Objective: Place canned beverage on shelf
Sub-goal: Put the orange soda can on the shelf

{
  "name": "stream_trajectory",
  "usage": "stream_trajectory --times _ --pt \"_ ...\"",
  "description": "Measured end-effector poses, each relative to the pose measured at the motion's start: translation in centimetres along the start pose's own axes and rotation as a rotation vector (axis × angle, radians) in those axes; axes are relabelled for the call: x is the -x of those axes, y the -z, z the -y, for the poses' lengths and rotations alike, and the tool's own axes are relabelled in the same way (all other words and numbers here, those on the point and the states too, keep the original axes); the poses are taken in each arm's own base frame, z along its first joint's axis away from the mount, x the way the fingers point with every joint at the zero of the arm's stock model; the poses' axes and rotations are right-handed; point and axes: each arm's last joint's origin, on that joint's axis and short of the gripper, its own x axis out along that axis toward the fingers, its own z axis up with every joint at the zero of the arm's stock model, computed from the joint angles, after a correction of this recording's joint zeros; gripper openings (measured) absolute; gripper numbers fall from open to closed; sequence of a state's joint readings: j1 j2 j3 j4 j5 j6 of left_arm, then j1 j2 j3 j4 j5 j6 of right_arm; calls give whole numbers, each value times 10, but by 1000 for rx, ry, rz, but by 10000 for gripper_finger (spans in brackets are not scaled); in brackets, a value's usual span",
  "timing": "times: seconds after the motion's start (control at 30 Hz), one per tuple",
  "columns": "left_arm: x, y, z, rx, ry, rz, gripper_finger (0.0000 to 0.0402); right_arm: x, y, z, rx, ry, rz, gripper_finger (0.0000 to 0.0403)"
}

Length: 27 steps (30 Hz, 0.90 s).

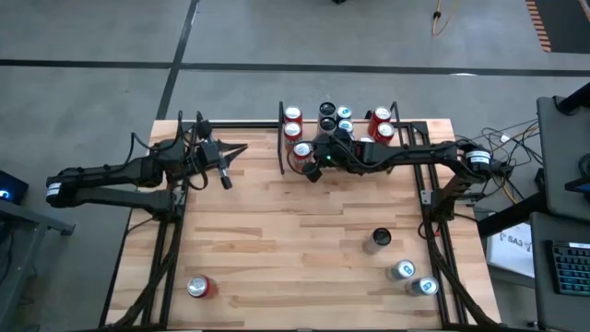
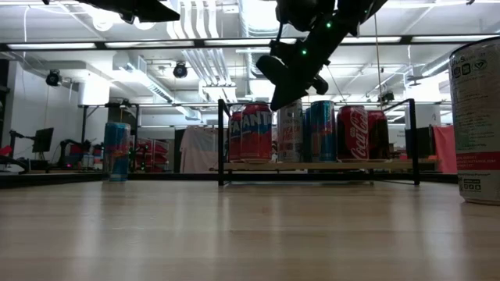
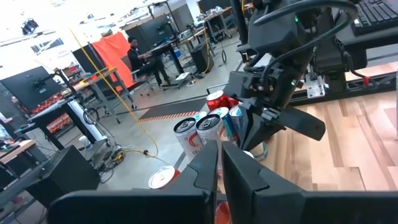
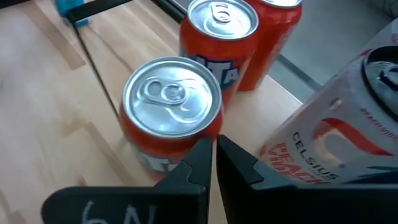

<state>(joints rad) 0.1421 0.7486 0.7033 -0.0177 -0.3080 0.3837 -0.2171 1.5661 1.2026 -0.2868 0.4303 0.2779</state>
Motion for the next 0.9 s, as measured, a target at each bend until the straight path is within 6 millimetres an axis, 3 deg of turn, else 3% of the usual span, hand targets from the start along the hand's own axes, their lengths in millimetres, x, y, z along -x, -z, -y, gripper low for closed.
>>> stream_trajectory --times 0.63,0.9 --pt "0 0 0 -1 -1 1 5 -21 5 -9 56 -13 24 13" --pt "0 0 0 -8 0 0 5 -17 2 -9 53 -23 36 13"
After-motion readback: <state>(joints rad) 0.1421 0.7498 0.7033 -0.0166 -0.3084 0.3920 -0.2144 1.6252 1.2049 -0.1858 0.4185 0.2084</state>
